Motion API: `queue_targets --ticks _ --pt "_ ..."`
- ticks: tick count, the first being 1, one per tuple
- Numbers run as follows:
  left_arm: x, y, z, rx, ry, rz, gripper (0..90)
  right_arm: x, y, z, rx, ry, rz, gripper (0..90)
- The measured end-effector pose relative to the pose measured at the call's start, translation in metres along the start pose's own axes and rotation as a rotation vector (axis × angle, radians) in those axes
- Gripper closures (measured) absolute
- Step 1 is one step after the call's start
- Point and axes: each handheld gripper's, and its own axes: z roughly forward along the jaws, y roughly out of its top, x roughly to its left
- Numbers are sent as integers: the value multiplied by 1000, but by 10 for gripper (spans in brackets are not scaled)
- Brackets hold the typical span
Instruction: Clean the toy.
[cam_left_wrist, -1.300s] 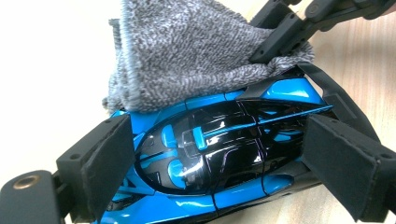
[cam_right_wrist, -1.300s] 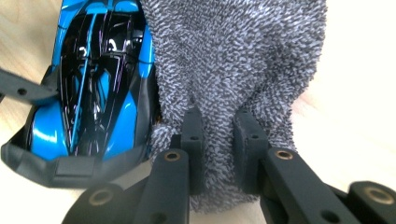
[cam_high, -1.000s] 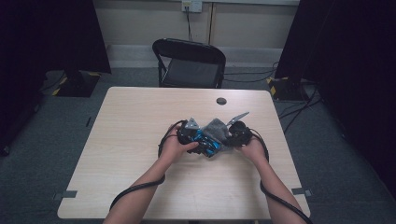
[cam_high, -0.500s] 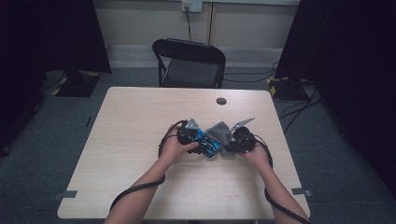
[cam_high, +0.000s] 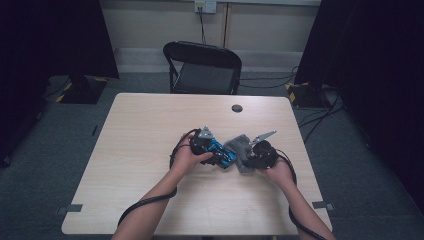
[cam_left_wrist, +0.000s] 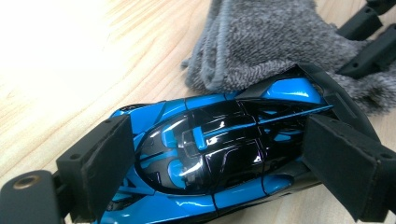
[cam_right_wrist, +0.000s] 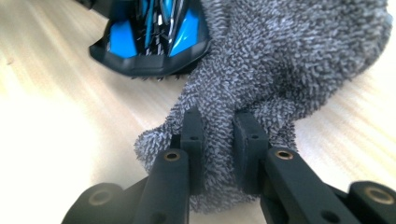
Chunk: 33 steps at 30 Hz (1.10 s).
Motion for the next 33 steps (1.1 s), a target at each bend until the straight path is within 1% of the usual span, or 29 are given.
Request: queue_targets --ticks 5,9,10,11,12,19,20,21,23,27,28,30,31,32,33 --pt "0 0 0 0 0 -1 93 4 -10 -4 -22 18 14 765" --pt "0 0 0 0 0 -1 93 7 -14 -7 -16 21 9 765" --pt "0 0 0 -1 0 -2 93 11 -17 -9 -9 19 -5 765" --pt "0 0 0 -1 0 -2 93 11 -17 -9 -9 19 -5 765" --pt "0 0 0 -1 0 -2 93 15 -19 -11 -2 19 -20 765" --pt "0 0 0 3 -1 -1 93 24 -29 -18 10 27 -37 764" --pt "0 0 0 5 0 -1 93 25 -30 -20 12 27 -42 763" --pt "0 0 0 2 0 0 93 29 -34 -23 16 24 -62 762" --pt "0 0 0 0 0 -1 93 33 -38 -26 18 25 -68 761" --pt "1 0 0 -1 0 0 93 36 -44 -32 14 31 -76 759" --pt "1 0 0 -1 0 -1 93 37 -47 -37 9 33 -79 759" --pt "1 0 0 0 0 0 93 38 -49 -39 11 34 -81 758" --pt "1 0 0 2 1 -1 93 40 -50 -45 -1 39 -80 759" --pt "1 0 0 2 1 -1 93 40 -50 -45 -1 39 -80 759" --pt "1 0 0 4 1 -1 93 41 -49 -49 -5 35 -88 760"
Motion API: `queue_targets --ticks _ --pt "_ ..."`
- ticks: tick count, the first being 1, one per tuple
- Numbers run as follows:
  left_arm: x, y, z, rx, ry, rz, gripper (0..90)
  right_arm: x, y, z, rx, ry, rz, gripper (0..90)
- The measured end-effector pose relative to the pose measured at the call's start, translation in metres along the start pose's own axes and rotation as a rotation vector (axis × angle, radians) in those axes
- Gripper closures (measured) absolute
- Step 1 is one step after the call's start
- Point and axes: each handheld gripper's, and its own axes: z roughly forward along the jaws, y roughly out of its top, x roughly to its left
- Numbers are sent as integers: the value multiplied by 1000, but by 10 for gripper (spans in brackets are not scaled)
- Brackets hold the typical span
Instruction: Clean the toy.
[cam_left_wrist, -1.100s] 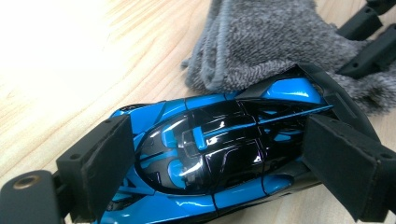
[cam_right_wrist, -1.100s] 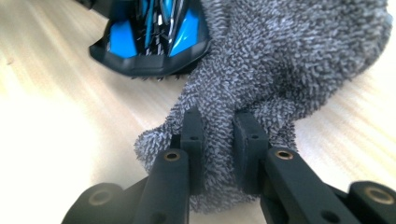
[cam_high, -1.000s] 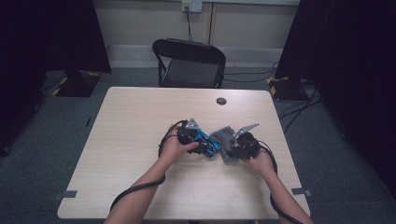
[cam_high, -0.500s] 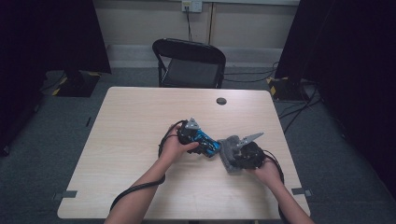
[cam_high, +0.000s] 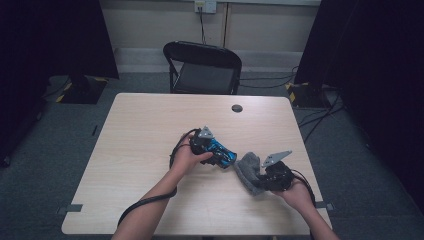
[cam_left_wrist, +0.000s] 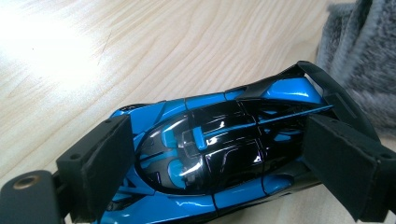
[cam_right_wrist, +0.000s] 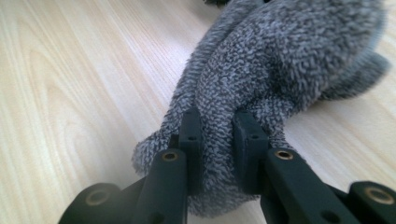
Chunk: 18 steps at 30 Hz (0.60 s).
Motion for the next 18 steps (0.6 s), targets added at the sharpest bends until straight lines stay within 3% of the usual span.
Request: queue_targets --ticks 12,18 --pt "0 0 0 0 1 0 93 -11 13 -32 -73 -31 24 762" --pt "0 0 0 0 1 -1 93 -27 27 -43 -128 -62 80 762"
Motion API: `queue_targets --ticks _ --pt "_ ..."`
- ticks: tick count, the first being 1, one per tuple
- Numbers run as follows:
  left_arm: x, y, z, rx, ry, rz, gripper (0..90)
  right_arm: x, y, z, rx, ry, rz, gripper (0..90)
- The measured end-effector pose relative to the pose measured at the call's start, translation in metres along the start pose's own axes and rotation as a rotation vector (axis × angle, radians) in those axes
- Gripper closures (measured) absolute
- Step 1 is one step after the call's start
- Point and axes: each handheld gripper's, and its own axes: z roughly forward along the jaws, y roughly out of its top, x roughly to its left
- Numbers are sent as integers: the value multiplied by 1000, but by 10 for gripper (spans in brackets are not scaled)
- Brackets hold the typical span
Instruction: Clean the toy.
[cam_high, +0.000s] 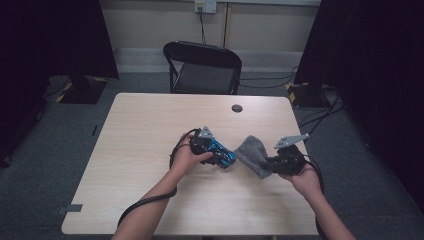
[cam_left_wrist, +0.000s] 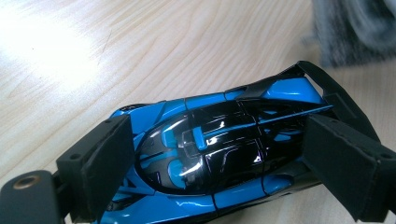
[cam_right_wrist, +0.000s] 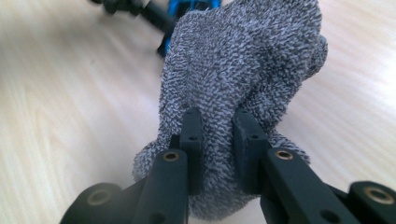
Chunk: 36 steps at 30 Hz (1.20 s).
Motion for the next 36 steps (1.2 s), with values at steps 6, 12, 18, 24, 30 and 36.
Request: queue_targets --ticks 6,12,18,24,30,36 --pt "0 0 0 -2 -1 2 93 -13 17 5 -33 -35 44 763" --pt "0 -1 0 -4 -1 3 93 -24 37 21 -49 -64 60 763" --pt "0 -1 0 -7 -2 3 93 -31 53 46 -41 -71 67 763" --pt "0 -1 0 -11 0 3 93 -35 67 72 -46 -53 62 763" --pt "0 -1 0 -8 -1 3 93 -38 76 96 -37 -36 57 763" --pt "0 -2 0 -13 0 4 93 -44 80 115 -4 -40 58 763"
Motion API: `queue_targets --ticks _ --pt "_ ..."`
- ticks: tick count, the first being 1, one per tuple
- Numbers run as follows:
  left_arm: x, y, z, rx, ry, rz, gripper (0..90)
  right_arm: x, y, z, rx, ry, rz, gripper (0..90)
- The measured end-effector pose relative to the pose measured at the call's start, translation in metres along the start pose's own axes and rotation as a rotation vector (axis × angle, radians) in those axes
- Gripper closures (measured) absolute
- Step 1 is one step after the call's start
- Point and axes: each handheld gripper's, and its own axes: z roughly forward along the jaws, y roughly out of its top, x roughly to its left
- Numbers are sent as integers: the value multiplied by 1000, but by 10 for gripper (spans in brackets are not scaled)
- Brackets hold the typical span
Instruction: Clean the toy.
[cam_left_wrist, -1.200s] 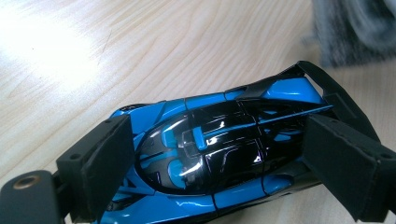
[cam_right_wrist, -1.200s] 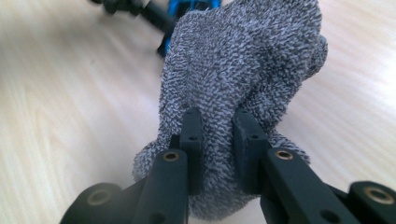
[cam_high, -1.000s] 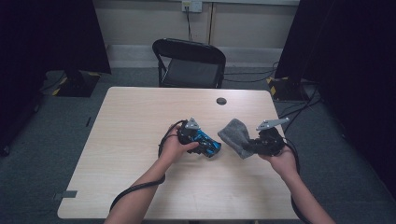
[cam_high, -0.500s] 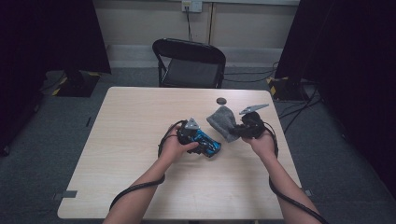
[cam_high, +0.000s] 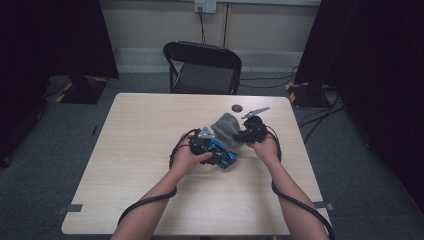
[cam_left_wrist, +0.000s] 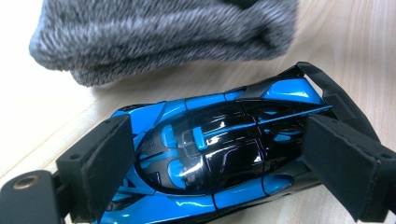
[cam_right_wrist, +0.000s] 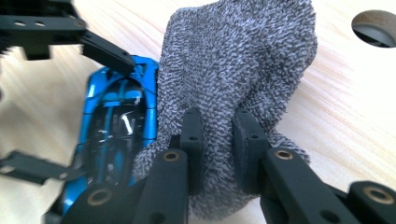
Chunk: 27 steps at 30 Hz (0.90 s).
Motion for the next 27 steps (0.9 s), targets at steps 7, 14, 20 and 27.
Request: queue_targets --ticks 7,14,20,27 --pt "-1 -1 0 -4 2 -2 93 0 1 20 19 24 -11 761" --pt "-1 -1 0 -7 5 -4 94 7 3 37 88 -34 -61 729" --pt "-1 -1 0 -7 4 -7 94 11 0 46 113 -102 -30 611" --pt "-1 -1 0 -10 4 -9 94 19 -1 50 132 -177 -28 577"
